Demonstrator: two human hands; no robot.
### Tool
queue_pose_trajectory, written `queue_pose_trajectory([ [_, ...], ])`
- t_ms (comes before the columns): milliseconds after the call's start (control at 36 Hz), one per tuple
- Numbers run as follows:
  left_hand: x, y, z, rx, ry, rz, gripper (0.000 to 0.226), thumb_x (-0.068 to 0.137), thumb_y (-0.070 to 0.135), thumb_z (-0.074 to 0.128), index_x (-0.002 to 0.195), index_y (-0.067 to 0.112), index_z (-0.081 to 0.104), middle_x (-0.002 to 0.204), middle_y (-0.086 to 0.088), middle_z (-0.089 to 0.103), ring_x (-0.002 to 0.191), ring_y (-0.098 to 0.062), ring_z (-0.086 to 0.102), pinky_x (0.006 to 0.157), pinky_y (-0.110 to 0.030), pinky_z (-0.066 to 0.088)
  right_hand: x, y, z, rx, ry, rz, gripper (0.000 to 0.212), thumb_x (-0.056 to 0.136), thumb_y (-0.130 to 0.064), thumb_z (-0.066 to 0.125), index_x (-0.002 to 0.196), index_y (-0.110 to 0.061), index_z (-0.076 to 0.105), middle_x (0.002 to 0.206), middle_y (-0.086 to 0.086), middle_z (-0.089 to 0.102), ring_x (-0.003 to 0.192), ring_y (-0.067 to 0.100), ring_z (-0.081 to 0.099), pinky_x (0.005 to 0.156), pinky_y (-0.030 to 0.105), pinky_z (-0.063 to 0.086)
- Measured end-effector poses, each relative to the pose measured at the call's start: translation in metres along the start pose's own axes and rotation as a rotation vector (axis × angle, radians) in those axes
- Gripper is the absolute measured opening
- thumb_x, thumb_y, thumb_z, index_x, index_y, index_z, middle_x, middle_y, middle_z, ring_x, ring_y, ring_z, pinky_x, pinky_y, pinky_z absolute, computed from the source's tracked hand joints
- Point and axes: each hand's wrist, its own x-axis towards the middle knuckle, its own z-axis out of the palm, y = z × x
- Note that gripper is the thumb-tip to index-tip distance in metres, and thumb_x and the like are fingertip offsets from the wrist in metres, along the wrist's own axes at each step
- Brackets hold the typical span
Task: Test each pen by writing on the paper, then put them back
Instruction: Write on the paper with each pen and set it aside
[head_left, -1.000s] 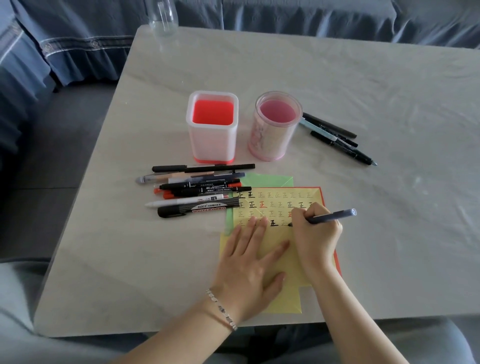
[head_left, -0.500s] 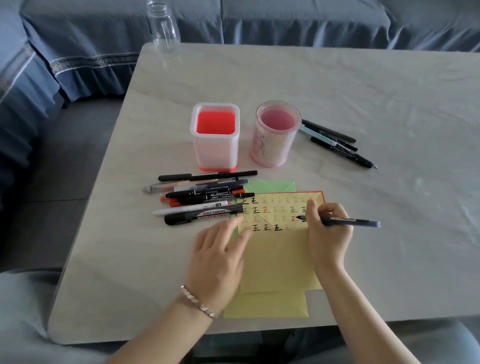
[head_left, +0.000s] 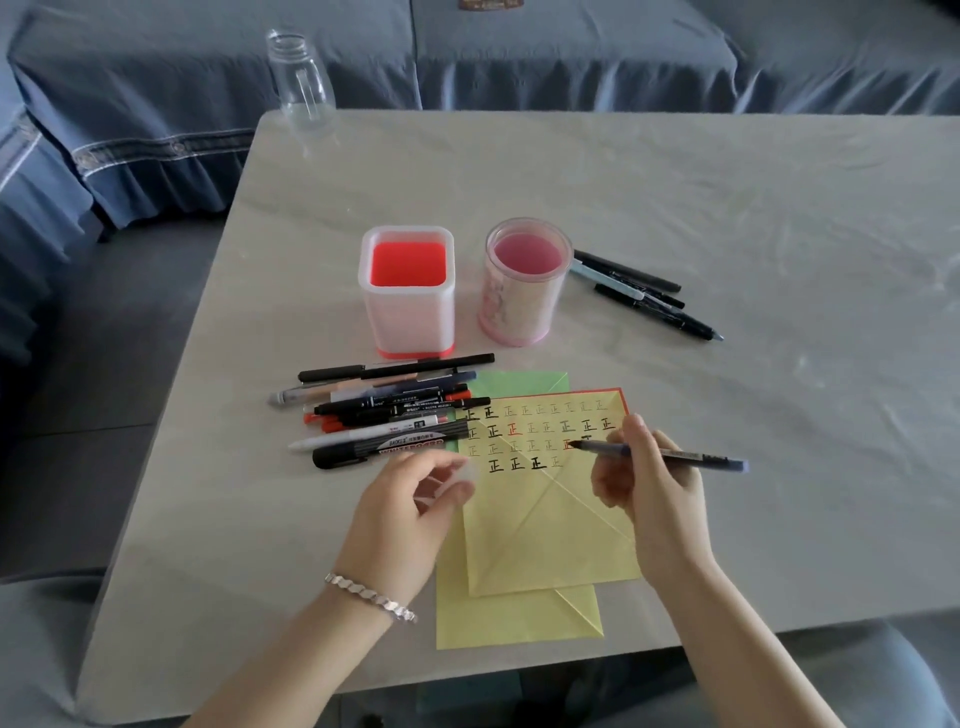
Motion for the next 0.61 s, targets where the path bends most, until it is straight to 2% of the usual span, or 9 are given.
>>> queue_pose_trajectory([
  [56,-0.002,0.012,-0.001,-0.110,-0.015,-0.017,0.020,0.079,0.020,0.069,0.085,0.036,0.059,0.088,0.012,0.064,0.080,0.002,0.059,0.067,-0.006,0.044,-0.005,-0.004,0.002,0.132,-0.056,0.073,0.034,0.096,-0.026,0.042,0.069,-0.008,0.056,0.050,0.007,0.058,0.042,0.016,0.049,0.042,0.023,0.036],
  [167,-0.007,0.029,-0.002,-0.254,-0.054,-0.043,0.017,0.078,0.020,0.068,0.083,0.035,0.062,0.083,0.012,0.066,0.079,0.002,0.060,0.065,-0.009,0.045,-0.016,-0.013,0.006,0.207,-0.125,0.095,0.041,0.097,-0.027,0.037,0.067,-0.006,0.056,0.049,0.010,0.058,0.041,0.017,0.050,0.040,0.021,0.038],
  [333,-0.010,0.038,-0.001,-0.292,-0.070,-0.040,0.019,0.078,0.020,0.069,0.080,0.038,0.063,0.080,0.018,0.067,0.077,0.003,0.059,0.063,-0.009,0.044,-0.024,-0.021,0.007,0.140,-0.116,0.002,0.037,0.097,-0.017,0.037,0.064,-0.006,0.049,0.044,0.010,0.055,0.037,0.014,0.044,0.039,0.019,0.037],
  [444,-0.012,0.040,-0.001,-0.305,-0.083,-0.049,0.013,0.072,0.031,0.067,0.079,0.041,0.062,0.080,0.018,0.067,0.078,0.003,0.059,0.062,-0.010,0.045,-0.027,-0.021,0.006,0.077,-0.131,-0.014,0.033,0.095,-0.012,0.038,0.064,-0.006,0.045,0.044,0.011,0.055,0.037,0.015,0.044,0.040,0.020,0.037],
  [528,-0.013,0.040,0.000,-0.290,-0.090,-0.038,0.027,0.076,0.018,0.070,0.076,0.043,0.061,0.085,0.026,0.065,0.077,0.003,0.058,0.062,-0.010,0.044,-0.028,-0.020,0.005,0.045,-0.150,-0.022,0.032,0.096,-0.010,0.038,0.065,-0.005,0.044,0.045,0.011,0.055,0.037,0.015,0.045,0.040,0.020,0.038],
  [611,-0.015,0.042,0.001,-0.277,-0.105,-0.025,0.029,0.076,0.016,0.071,0.075,0.044,0.062,0.083,0.028,0.064,0.076,0.003,0.057,0.060,-0.009,0.043,-0.030,-0.019,0.005,0.025,-0.172,-0.023,0.031,0.096,-0.009,0.038,0.066,-0.005,0.045,0.045,0.012,0.056,0.038,0.015,0.045,0.041,0.022,0.039],
])
